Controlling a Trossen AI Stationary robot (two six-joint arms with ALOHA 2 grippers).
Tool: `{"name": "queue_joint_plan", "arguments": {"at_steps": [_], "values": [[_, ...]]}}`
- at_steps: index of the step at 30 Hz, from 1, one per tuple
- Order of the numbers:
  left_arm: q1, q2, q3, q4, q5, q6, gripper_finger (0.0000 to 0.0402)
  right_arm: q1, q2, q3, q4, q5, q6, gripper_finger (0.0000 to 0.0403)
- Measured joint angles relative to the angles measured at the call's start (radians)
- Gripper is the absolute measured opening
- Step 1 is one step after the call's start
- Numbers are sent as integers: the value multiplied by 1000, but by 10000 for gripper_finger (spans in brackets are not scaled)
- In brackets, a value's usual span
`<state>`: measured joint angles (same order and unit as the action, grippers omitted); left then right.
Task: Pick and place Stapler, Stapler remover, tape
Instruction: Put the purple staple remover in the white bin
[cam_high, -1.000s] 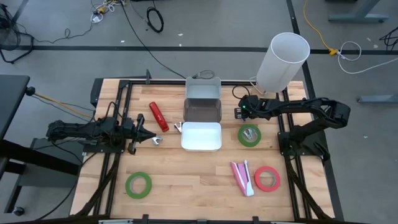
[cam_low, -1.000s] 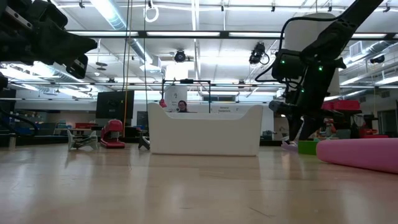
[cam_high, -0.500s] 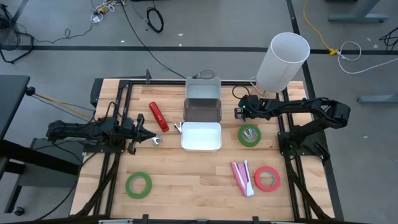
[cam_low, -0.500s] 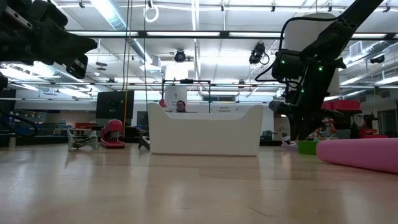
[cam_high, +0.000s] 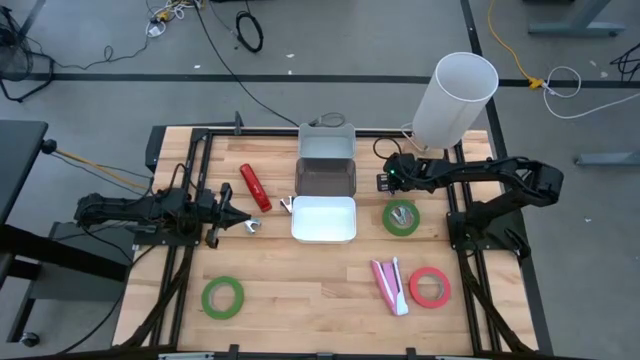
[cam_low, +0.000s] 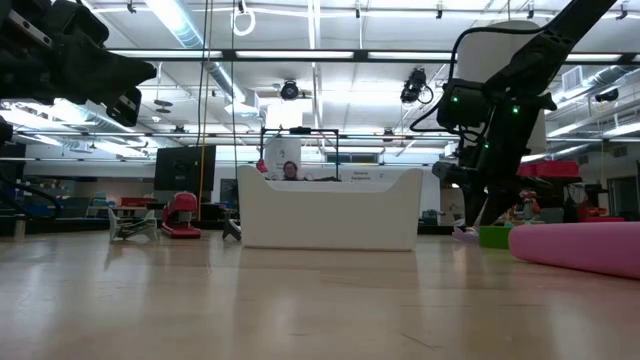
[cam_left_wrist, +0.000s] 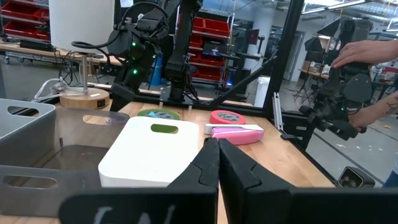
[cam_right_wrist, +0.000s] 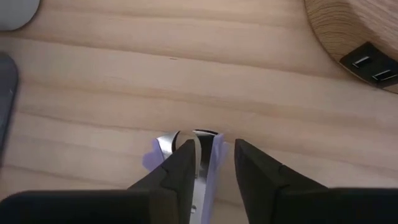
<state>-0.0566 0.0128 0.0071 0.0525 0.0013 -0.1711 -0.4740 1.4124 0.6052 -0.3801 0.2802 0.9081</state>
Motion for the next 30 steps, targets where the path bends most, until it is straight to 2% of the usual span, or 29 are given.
{"name": "queue_joint_plan", "arguments": {"at_steps": [7,19,30], "values": [[0,0,0,0,0,0,3,0,0,-20,14,-3,2,103],[0,0,0,0,0,0,3,14,0,-53,58,-5,33,40],[0,0,0,0,0,0,3,14,0,-53,94,-64,27,51]]}}
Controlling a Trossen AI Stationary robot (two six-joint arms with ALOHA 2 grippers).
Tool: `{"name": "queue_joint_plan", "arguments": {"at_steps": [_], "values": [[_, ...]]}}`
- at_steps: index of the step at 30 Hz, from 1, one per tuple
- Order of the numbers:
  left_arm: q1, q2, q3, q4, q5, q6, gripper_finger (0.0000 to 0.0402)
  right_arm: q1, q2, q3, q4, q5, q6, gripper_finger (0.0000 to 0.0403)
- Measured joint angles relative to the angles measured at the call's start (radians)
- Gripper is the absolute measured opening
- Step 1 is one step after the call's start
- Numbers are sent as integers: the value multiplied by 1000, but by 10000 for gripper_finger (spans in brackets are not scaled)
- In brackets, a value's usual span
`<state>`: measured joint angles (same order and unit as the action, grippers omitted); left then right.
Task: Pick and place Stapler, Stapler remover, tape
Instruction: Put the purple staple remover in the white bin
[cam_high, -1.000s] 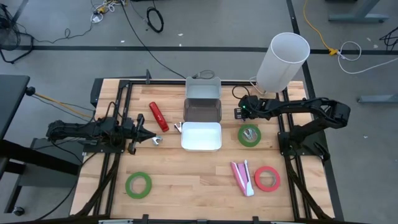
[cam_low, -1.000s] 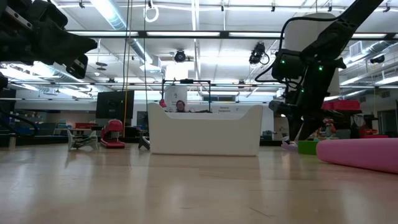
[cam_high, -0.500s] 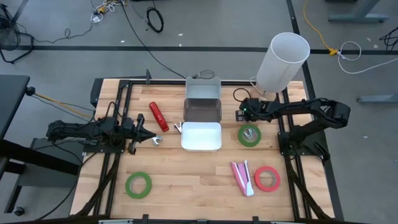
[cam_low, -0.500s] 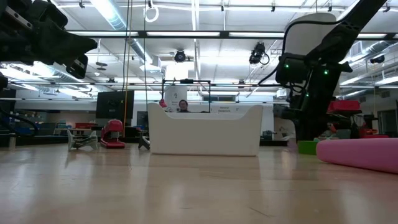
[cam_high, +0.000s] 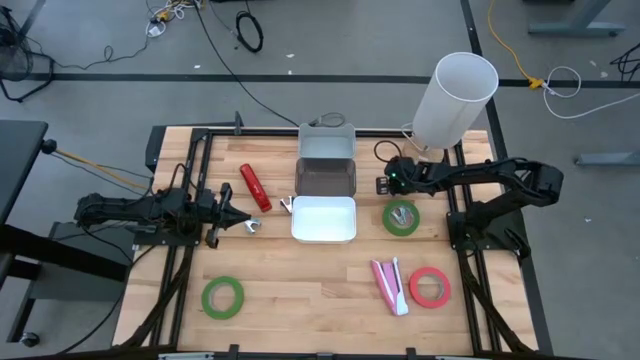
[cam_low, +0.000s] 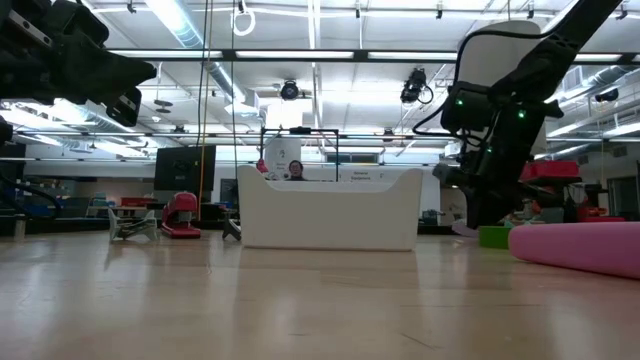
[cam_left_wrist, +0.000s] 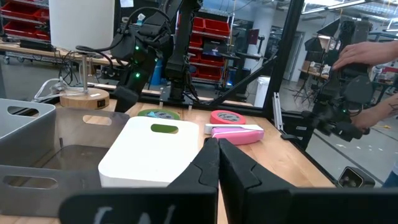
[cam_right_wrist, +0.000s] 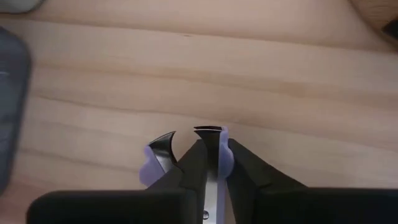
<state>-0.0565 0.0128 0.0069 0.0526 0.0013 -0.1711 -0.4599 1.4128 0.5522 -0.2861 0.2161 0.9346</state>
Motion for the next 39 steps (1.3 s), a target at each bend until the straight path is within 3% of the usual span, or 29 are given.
{"name": "queue_joint_plan", "arguments": {"at_steps": [14,32,39], "values": [[0,0,0,0,0,0,3,44,-5,137,-2,-26,-66,42],[0,0,0,0,0,0,3,157,-80,367,-86,-52,-295,43],[0,0,0,0,0,0,3,228,-80,405,22,-175,-442,43]]}}
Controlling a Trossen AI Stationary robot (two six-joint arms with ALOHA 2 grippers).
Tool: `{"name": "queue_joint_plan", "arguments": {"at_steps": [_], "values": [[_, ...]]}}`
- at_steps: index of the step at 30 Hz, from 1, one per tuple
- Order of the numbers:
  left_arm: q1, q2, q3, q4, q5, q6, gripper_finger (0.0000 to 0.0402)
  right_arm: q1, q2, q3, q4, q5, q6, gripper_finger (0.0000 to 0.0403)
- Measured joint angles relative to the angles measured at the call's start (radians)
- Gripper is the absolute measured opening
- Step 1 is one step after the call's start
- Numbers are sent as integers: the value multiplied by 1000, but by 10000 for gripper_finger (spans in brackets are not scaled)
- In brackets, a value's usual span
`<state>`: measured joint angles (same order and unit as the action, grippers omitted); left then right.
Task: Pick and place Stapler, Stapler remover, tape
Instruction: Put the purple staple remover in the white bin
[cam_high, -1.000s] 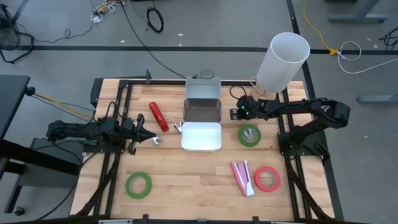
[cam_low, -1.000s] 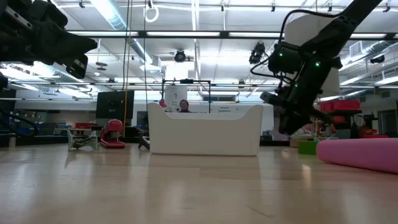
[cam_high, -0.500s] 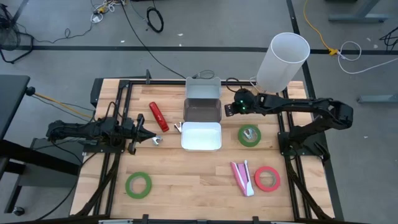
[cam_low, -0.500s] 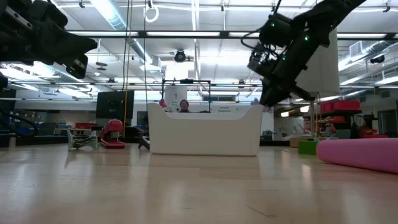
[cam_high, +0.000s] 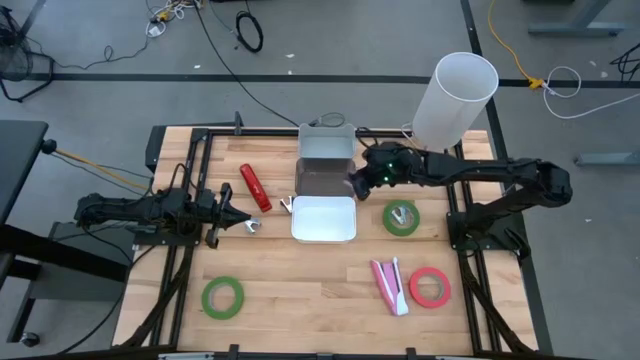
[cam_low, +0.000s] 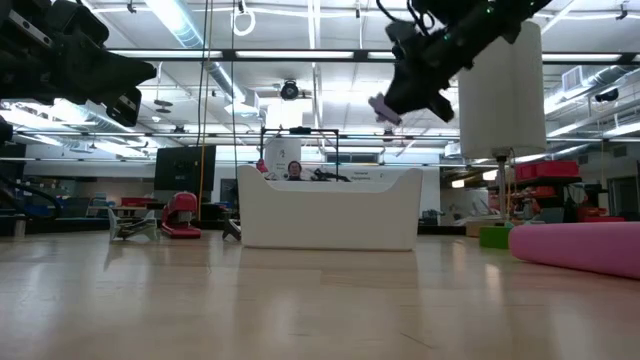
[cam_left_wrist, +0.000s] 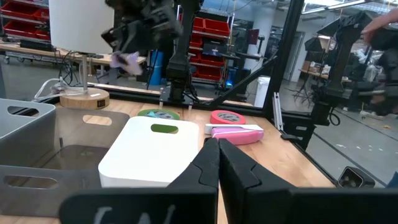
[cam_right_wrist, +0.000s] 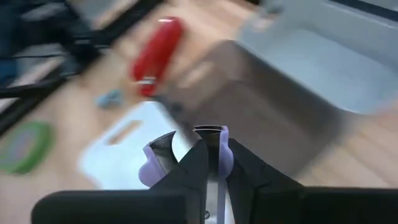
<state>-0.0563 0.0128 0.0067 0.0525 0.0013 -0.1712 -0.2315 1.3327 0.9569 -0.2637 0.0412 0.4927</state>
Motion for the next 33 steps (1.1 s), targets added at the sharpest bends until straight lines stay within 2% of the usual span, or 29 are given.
{"name": "queue_joint_plan", "arguments": {"at_steps": [4,12,22,33], "values": [[0,0,0,0,0,0,3,42,0,0,90,-79,-35,43],[0,0,0,0,0,0,3,120,0,0,185,-161,-166,43],[0,0,0,0,0,0,3,171,12,0,210,-162,-187,43],[0,0,0,0,0,0,3,210,125,1,256,-162,-185,43]]}}
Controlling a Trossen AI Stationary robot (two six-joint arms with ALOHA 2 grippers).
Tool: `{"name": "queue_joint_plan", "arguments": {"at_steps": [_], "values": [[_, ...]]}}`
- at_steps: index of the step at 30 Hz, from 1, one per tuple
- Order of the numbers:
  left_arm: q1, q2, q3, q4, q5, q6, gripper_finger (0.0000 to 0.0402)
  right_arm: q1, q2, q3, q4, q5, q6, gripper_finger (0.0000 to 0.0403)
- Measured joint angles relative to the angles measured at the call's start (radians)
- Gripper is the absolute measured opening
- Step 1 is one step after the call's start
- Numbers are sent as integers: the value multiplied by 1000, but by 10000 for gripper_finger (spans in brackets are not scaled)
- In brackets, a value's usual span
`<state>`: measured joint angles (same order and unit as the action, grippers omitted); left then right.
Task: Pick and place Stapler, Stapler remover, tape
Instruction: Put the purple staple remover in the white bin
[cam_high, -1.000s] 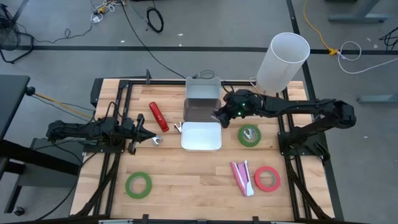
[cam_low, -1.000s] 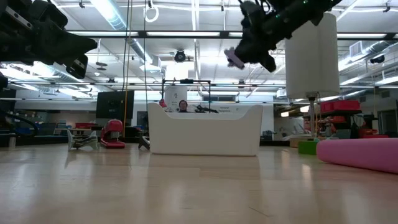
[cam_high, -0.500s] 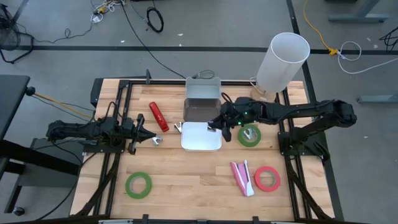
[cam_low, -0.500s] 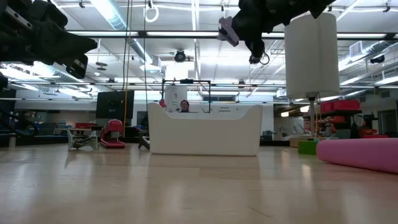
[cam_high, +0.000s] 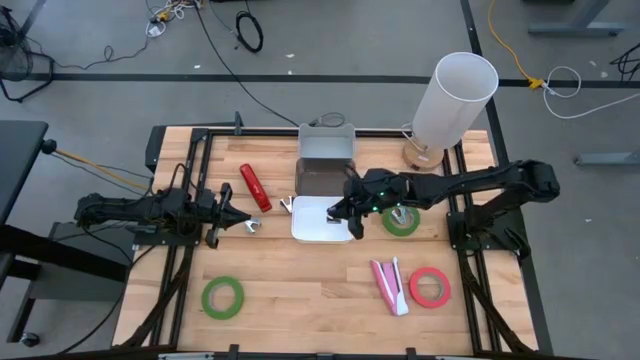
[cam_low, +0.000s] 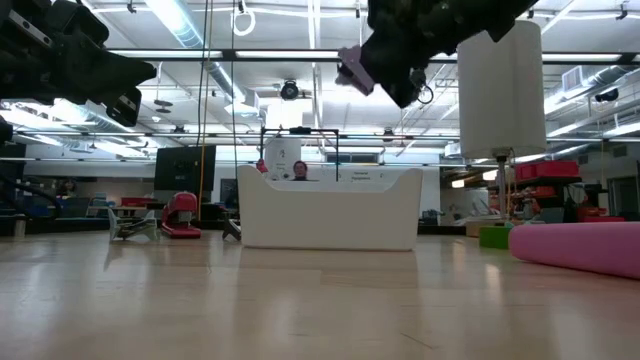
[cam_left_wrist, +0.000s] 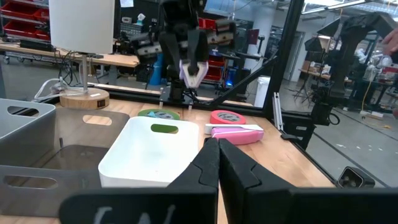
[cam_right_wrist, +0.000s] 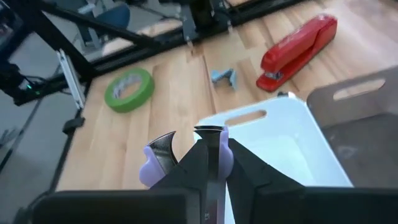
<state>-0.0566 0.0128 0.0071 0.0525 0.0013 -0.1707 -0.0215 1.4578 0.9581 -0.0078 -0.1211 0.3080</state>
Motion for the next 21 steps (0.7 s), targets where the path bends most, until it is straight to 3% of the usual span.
{"name": "queue_joint_plan", "arguments": {"at_steps": [21], "values": [[0,0,0,0,0,0,3,4,299,0,54,-2,24,43]]}}
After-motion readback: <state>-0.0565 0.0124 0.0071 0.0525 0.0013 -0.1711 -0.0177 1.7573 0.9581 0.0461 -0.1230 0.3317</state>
